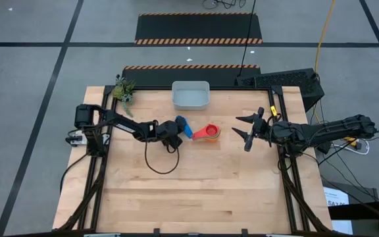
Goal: Nest measuring cups in basket
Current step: Stack the blue measuring cup into the red measuring cup
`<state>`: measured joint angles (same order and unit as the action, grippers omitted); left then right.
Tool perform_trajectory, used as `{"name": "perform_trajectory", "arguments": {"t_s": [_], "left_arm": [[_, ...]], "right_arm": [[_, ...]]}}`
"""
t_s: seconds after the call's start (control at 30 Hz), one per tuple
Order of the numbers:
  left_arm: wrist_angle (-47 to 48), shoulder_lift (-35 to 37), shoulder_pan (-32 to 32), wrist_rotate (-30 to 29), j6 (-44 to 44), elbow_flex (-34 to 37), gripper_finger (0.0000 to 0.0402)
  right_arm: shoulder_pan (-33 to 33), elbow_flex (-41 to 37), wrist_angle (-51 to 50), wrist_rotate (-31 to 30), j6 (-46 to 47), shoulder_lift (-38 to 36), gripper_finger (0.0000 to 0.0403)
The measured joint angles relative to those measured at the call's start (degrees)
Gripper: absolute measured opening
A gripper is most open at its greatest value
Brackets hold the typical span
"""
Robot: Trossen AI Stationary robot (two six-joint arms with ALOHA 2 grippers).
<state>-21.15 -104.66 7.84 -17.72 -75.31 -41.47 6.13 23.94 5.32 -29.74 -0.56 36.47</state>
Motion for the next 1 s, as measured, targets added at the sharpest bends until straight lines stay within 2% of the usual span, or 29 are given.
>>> {"name": "perform_trajectory", "arguments": {"t_s": [0.13,0.63,0.77,1.0], "left_arm": [[-0.33,-0.08,0.03,1.36,3.87,0.04,0.0011],[-4.30,-0.24,-0.49,-3.99,18.77,0.17,0.0004],[-3.91,1.12,-1.96,-4.02,22.95,0.30,0.0003],[-1.73,6.81,-5.09,-7.90,27.15,0.30,0.0001]], "right_arm": [[-0.01,0.00,0.00,0.00,-0.06,0.00,0.0224],[0.00,0.00,0.03,0.02,0.33,0.00,0.0224],[-0.02,0.00,0.03,0.02,0.36,0.00,0.0224],[-0.01,0.00,0.05,0.02,0.37,0.00,0.0224]]}}
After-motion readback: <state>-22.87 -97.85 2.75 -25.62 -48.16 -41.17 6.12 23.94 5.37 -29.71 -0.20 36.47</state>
